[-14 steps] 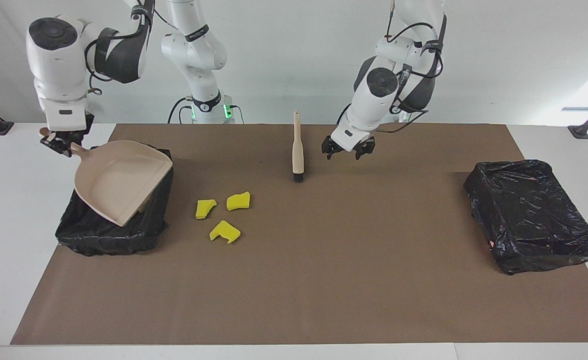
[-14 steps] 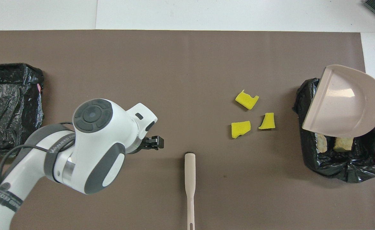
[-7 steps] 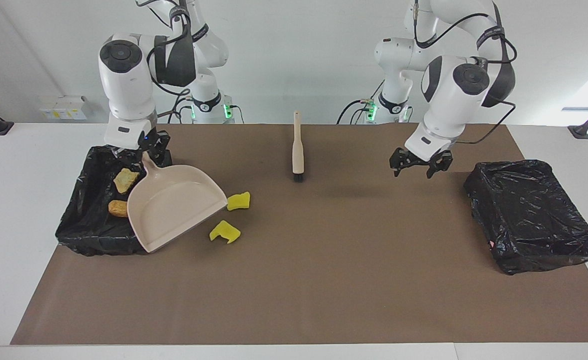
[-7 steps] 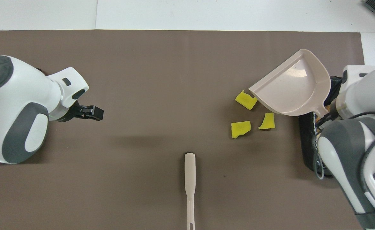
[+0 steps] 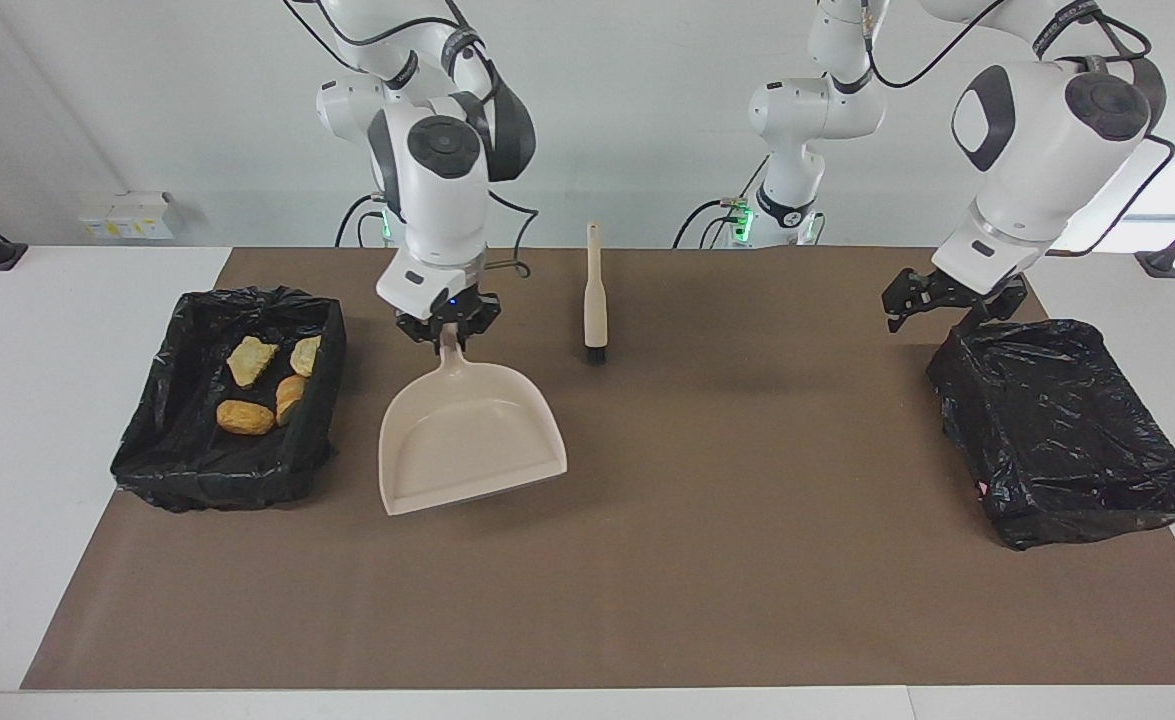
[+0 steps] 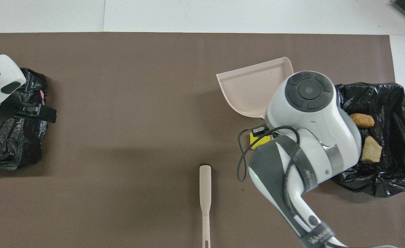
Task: Sweep and dump trash in bin
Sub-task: 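Bring the empty dustpan back and set it on the mat with the right gripper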
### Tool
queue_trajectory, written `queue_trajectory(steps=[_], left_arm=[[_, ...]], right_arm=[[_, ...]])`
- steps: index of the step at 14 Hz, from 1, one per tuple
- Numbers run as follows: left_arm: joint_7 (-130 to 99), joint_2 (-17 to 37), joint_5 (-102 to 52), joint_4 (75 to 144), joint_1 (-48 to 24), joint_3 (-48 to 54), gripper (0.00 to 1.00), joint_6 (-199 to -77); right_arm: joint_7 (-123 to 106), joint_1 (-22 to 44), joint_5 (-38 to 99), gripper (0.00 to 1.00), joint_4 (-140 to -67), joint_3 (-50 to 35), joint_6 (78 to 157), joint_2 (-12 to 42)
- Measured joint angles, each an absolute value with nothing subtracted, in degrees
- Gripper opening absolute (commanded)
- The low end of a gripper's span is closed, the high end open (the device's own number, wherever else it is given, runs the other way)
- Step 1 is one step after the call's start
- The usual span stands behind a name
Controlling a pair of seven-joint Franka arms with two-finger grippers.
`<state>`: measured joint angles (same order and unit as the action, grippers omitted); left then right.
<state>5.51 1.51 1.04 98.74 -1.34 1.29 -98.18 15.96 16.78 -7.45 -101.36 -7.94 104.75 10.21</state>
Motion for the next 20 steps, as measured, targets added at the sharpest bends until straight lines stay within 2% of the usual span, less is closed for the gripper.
queue_trajectory(steps=[5, 8, 9, 10, 15, 20], left_arm=[[5.51, 0.33, 1.04, 92.68, -0.69, 0.77, 1.00, -90.52], [5.50, -0.61, 1.04, 89.36, -0.46, 0.91, 1.00, -85.50], [5.47, -1.24, 1.04, 88.84, -0.46, 1.04, 1.00, -84.15], [5.47, -1.97, 1.04, 88.62, -0.46, 1.13, 1.00, -83.10], [5.46, -3.71, 1.03, 88.62, -0.46, 1.32, 1.00, -82.40], [5.46, -3.71, 1.03, 88.68, -0.45, 1.24, 1.00, -82.40]], right_arm=[[34.90, 27.33, -6.78, 0.00, -91.17, -7.89, 108.07, 24.02], [39.33, 30.33, -6.78, 0.00, -85.59, -7.78, 109.64, 30.98], [40.14, 30.50, -6.78, 0.62, -84.66, -7.76, 110.34, 32.35], [40.35, 30.48, -6.79, 1.00, -84.04, -7.64, 110.51, 33.13], [40.37, 29.41, -6.79, 1.00, -81.87, -6.75, 109.56, 31.78], [37.50, 26.62, -4.89, 1.00, -82.78, -6.71, 108.04, 25.16]])
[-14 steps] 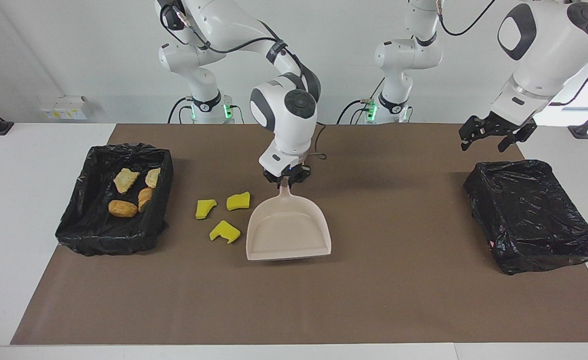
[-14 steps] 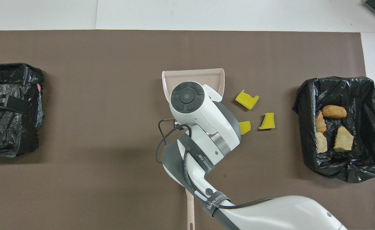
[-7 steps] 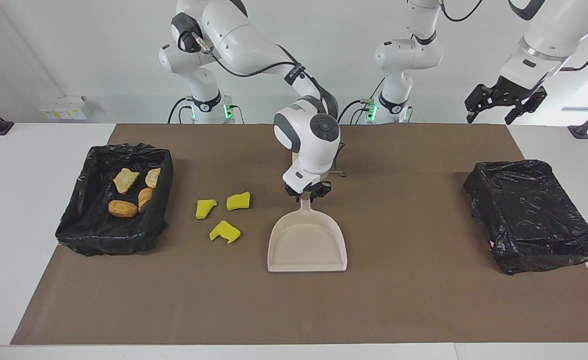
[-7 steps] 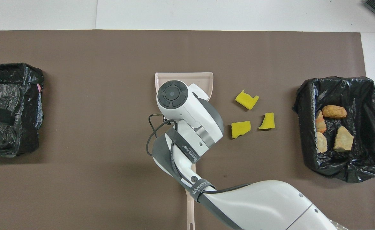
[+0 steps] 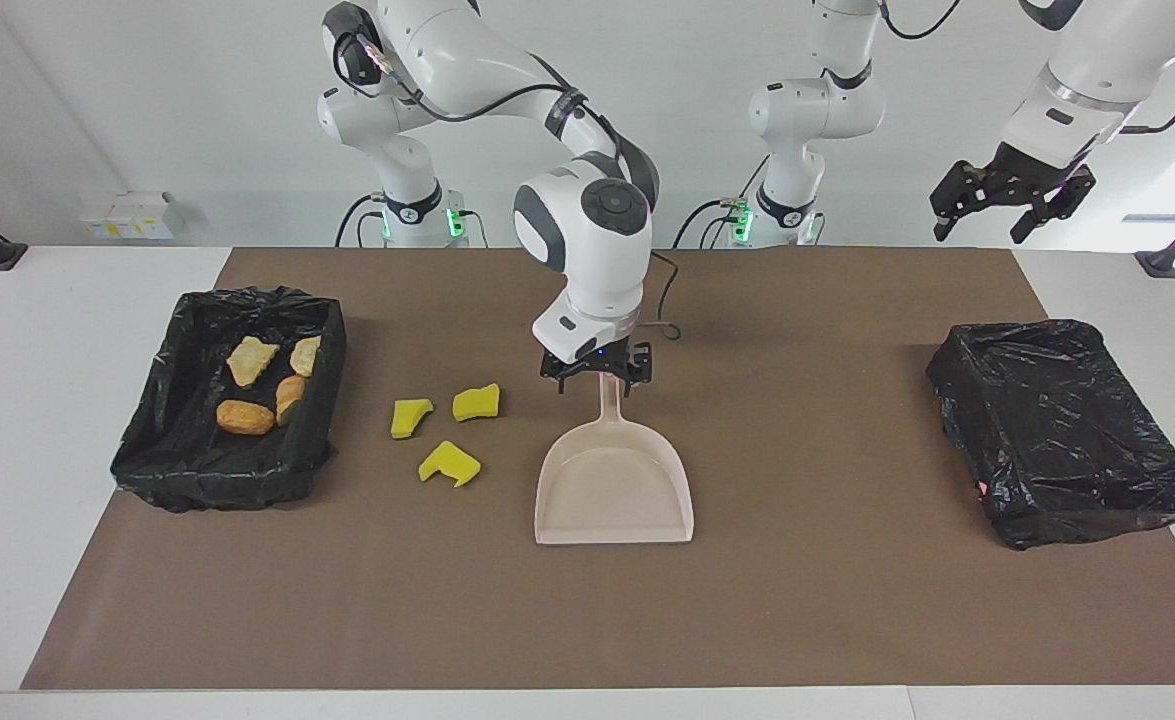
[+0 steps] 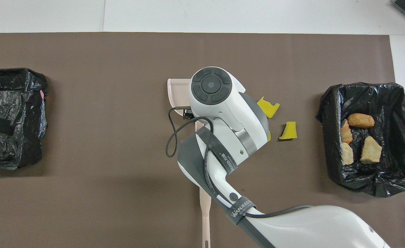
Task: Sweep and dump trash in bin
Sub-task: 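Bring the empty dustpan back and set it on the mat with the right gripper, then grasp the pink brush handle with the right gripper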
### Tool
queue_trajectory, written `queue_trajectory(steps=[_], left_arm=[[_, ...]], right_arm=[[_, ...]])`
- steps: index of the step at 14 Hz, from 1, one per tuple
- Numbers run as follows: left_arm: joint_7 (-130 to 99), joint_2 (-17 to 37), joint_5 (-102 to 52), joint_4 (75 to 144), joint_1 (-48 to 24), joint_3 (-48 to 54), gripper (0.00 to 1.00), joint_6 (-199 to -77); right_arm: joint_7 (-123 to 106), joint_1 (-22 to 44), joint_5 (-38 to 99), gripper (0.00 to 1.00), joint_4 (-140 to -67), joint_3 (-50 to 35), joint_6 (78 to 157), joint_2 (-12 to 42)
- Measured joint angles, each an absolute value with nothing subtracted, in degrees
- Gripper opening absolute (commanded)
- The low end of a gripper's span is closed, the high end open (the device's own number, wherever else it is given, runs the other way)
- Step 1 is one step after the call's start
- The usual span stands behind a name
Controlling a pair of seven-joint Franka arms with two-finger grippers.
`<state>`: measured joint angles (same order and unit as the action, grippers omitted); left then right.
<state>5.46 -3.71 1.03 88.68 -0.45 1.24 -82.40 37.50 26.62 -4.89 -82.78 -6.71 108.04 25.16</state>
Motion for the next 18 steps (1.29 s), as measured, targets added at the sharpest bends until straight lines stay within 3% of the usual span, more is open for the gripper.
queue_trajectory(steps=[5, 14, 18], left_arm=[[5.46, -3.71, 1.03, 88.68, -0.43, 1.20, 1.00, -82.40], [5.46, -3.71, 1.03, 88.69, -0.43, 1.18, 1.00, -82.40], [5.46, -3.71, 1.03, 88.69, -0.43, 1.18, 1.00, -82.40]], right_arm=[[36.54, 26.21, -1.34, 1.00, -96.40, -7.09, 108.04, 12.53], [50.06, 37.69, 3.07, 1.00, -130.09, -7.61, 119.64, -9.53], [54.60, 44.07, 4.10, 1.00, -138.37, -7.68, 124.53, -13.31]])
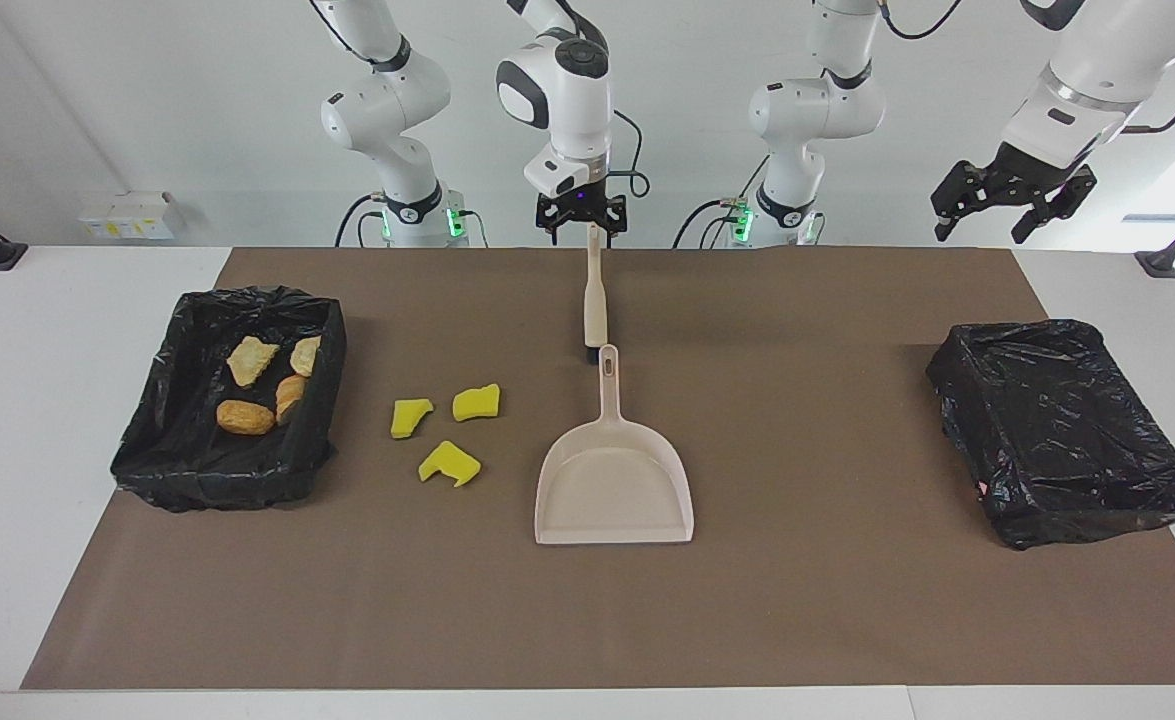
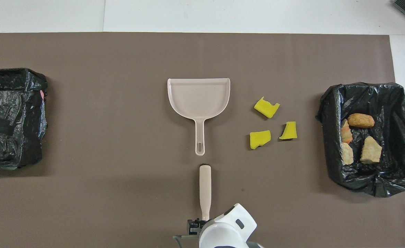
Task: Sweep and dump trash in bin
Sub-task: 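Grasp the pink brush handle with the right gripper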
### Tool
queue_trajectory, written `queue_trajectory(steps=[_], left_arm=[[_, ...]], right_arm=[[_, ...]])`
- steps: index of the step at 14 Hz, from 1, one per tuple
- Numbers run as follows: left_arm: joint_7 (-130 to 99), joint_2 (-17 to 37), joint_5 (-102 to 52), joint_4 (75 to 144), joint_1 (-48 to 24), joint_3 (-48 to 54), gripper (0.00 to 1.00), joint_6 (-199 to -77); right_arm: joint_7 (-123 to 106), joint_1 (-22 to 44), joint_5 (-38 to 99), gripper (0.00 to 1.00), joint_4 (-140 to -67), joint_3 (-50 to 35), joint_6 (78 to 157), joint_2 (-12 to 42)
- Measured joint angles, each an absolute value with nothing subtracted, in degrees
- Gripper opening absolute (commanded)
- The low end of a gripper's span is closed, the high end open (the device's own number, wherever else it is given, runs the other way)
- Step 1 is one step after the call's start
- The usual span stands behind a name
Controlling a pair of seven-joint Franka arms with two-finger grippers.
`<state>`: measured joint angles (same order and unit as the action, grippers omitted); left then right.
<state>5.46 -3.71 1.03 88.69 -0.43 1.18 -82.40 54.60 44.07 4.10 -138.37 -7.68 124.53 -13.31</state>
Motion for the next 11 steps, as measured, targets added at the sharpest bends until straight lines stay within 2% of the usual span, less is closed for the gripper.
queue_trajectory(steps=[3, 8, 11], left_arm=[[5.46, -3.71, 1.03, 88.69, -0.43, 1.18, 1.00, -82.40], [5.46, -3.71, 1.03, 88.69, -0.43, 1.18, 1.00, -82.40], [5.46, -3.71, 1.03, 88.69, -0.43, 1.18, 1.00, -82.40]], right_arm=[[55.57, 45.54, 4.11, 0.97, -141.67, -7.68, 128.59, -13.06], [55.57, 46.16, 4.84, 0.90, -142.60, -7.53, 130.17, -11.21], [55.57, 47.37, 5.50, 0.81, -142.64, -7.57, 131.91, -8.40]])
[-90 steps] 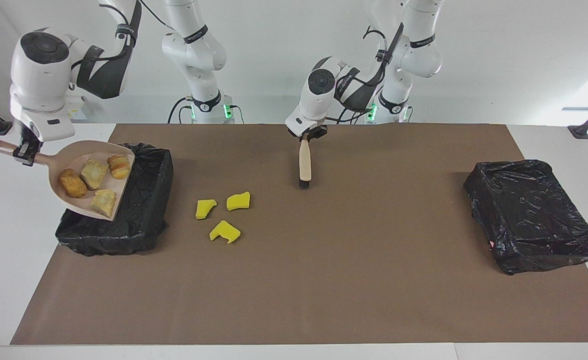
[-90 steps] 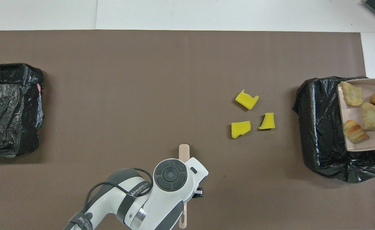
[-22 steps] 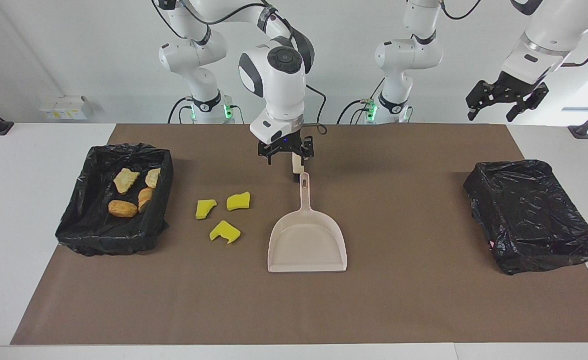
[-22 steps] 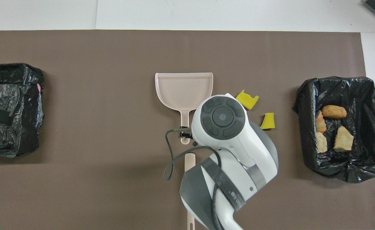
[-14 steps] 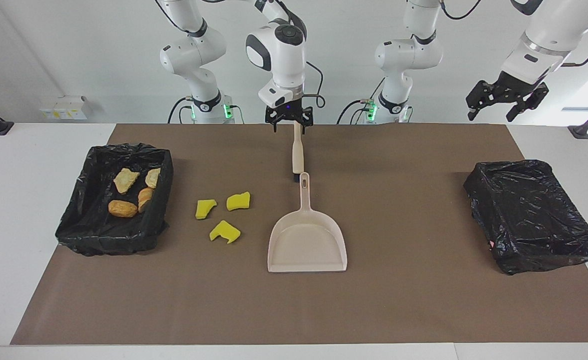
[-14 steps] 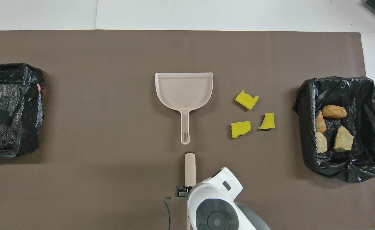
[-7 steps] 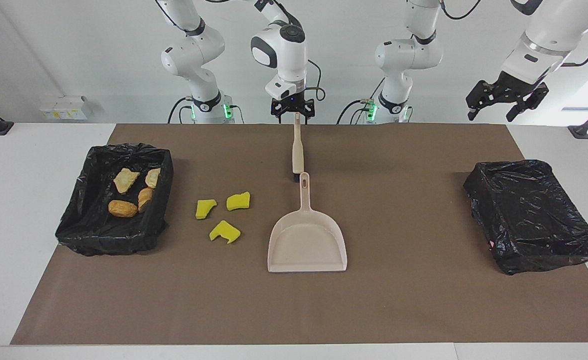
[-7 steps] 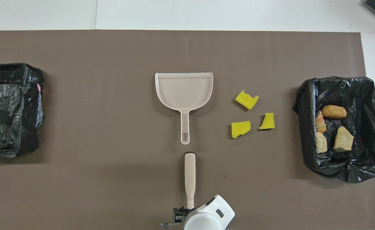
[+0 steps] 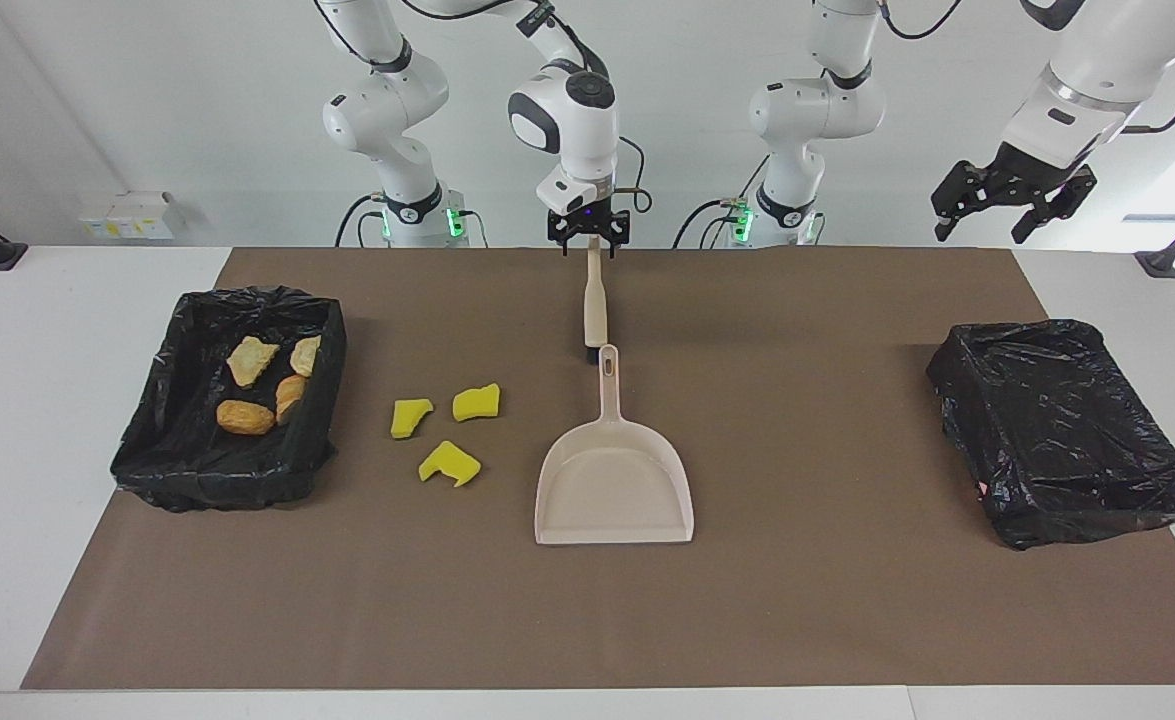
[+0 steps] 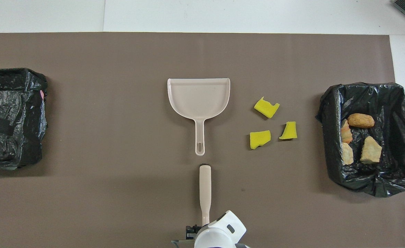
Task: Sweep and dump trash in bin
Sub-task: 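Grasp the pink brush handle with the right gripper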
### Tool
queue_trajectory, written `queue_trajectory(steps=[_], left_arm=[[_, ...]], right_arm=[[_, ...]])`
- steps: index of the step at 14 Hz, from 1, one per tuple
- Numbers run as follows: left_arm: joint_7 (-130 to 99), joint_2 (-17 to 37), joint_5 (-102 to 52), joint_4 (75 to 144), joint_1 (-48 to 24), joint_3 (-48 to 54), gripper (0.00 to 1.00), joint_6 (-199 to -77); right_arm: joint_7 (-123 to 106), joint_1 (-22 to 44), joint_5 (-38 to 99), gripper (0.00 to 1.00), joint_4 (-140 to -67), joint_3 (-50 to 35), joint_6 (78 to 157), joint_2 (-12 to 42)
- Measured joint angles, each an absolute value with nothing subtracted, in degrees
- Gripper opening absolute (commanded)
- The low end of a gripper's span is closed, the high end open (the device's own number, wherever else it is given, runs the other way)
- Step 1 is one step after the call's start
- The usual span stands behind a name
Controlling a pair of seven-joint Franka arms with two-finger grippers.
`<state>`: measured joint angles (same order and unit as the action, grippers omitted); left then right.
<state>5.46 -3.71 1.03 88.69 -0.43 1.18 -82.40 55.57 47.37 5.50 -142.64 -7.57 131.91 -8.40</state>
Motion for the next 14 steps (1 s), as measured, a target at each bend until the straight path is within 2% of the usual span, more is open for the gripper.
queue_trajectory(steps=[3, 4, 7, 8, 9, 10, 11, 12, 14], left_arm=[[5.46, -3.71, 1.03, 88.69, -0.43, 1.18, 1.00, -82.40], [5.46, -3.71, 1.03, 88.69, -0.43, 1.18, 1.00, -82.40], [5.46, -3.71, 1.03, 88.69, -0.43, 1.18, 1.00, -82.40], [5.46, -3.71, 1.03, 88.69, -0.43, 1.18, 1.00, -82.40], [5.46, -3.71, 1.03, 88.69, -0.43, 1.18, 1.00, -82.40], [5.46, -3.71, 1.03, 88.69, -0.43, 1.18, 1.00, -82.40], [5.46, -3.71, 1.03, 88.69, -0.43, 1.18, 1.00, -82.40], [5.46, -3.71, 1.03, 88.69, -0.43, 1.18, 1.00, -82.40], [5.46, -3.71, 1.03, 88.69, -0.43, 1.18, 1.00, -82.40]], right_arm=[[55.57, 47.40, 5.50, 0.62, -142.64, -7.57, 131.96, -7.58], [55.57, 47.40, 5.50, 0.58, -142.63, -7.57, 131.96, -7.49], [55.57, 47.40, 5.51, 0.55, -142.51, -7.56, 131.96, -7.45], [55.57, 47.41, 5.51, 0.50, -142.43, -7.56, 131.96, -7.45], [55.57, 47.41, 5.51, 0.44, -142.33, -7.56, 131.96, -7.45], [55.57, 47.41, 5.51, 0.32, -142.24, -7.56, 131.96, -7.45], [55.57, 47.42, 5.51, 0.10, -142.17, -7.56, 131.96, -7.45], [55.57, 47.43, 5.51, 0.00, -142.10, -7.56, 131.96, -7.45], [55.73, 47.45, 5.55, 0.00, -141.66, -7.49, 131.95, -7.36]])
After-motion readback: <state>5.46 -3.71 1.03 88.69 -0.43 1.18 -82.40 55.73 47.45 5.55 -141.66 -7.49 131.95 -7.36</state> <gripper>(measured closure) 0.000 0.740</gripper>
